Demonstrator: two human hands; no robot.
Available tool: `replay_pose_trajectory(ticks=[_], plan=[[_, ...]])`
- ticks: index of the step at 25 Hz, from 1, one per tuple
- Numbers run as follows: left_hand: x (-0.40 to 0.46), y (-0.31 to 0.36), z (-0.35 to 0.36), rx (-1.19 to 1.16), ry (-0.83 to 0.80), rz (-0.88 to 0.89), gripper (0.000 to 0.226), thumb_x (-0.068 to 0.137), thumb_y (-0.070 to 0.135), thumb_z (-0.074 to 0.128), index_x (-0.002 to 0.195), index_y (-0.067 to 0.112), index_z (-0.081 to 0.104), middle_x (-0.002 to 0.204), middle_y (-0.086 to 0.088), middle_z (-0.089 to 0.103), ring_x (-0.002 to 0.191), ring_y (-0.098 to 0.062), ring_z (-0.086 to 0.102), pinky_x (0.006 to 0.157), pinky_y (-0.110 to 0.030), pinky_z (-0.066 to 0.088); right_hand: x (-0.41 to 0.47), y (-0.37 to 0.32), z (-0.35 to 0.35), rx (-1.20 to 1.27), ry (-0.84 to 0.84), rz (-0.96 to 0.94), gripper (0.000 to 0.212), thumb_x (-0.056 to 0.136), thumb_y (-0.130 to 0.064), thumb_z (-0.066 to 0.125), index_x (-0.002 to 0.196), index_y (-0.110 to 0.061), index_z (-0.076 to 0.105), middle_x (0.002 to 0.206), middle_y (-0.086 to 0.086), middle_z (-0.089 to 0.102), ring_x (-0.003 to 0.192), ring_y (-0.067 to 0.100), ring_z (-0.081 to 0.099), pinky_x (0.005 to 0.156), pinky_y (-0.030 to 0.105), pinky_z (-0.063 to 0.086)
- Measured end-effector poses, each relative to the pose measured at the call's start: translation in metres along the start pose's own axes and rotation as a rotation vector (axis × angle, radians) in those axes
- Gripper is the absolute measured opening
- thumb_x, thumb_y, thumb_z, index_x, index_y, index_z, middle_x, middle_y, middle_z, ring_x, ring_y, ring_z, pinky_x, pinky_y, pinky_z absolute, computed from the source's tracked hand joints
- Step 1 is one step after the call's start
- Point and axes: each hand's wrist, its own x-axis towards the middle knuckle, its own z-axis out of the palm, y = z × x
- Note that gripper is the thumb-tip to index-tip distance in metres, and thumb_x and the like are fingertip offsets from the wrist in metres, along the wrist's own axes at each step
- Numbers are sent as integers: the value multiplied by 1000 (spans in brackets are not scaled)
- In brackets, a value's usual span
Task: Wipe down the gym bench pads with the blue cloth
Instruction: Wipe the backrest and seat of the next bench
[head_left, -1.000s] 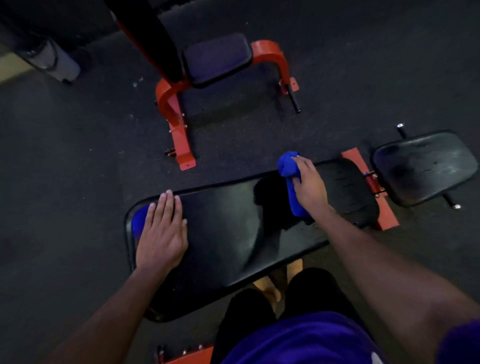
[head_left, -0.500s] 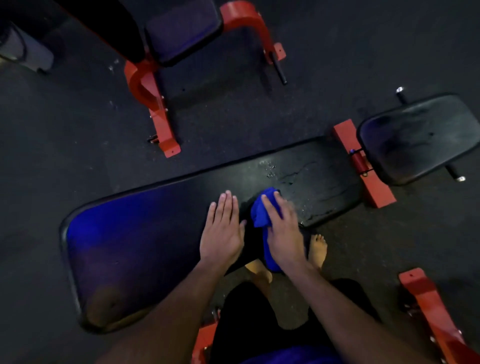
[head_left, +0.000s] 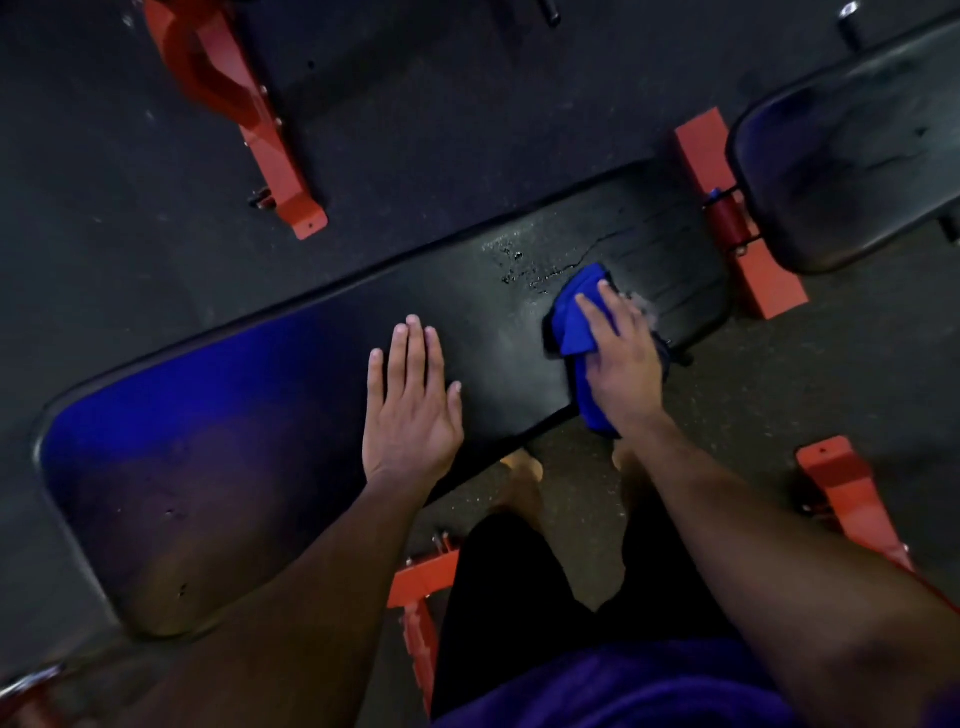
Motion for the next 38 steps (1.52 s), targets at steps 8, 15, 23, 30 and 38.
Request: replay_pose_trajectory(ticks=[8,15,23,30,38], plan=[[-1,1,1,-11,13,-6,67,107,39,21,162,3,10,171,-16,3,159,-27,2,128,-50,4,8,-6,3,38,97,206,59,86,-5,58,143,-16,49,154,11,40,132,41,42,111,53,37],[-1,3,0,20,-11,-15,67,106,39,20,162,3,12,171,-17,3,159,-29,4,128,-51,5,-25,-62,24,20,23,-152,62,81,-10,43,141,-18,52,153,6,44,129,37,47,109,49,38],[-2,2,1,32,-25,1,68,108,45,13,162,5,4,171,-15,-3,159,-27,-3,128,-50,3,28,61,-4,77,79,232,55,91,-7,53,145,-18,46,156,7,37,134,35,38,109,49,40],[-2,1,3,37,-17,10,69,107,46,15,162,5,7,171,-14,0,159,-27,-1,128,-51,5,-2,-36,10,93,65,116,61,83,-6,59,142,-17,49,153,6,41,134,37,42,112,50,37],[0,1,3,37,-28,7,71,106,48,19,162,6,7,171,-14,1,159,-27,0,128,-52,4,2,39,-1,21,16,6,66,79,7,60,141,-12,52,151,10,44,126,41,48,107,50,41]])
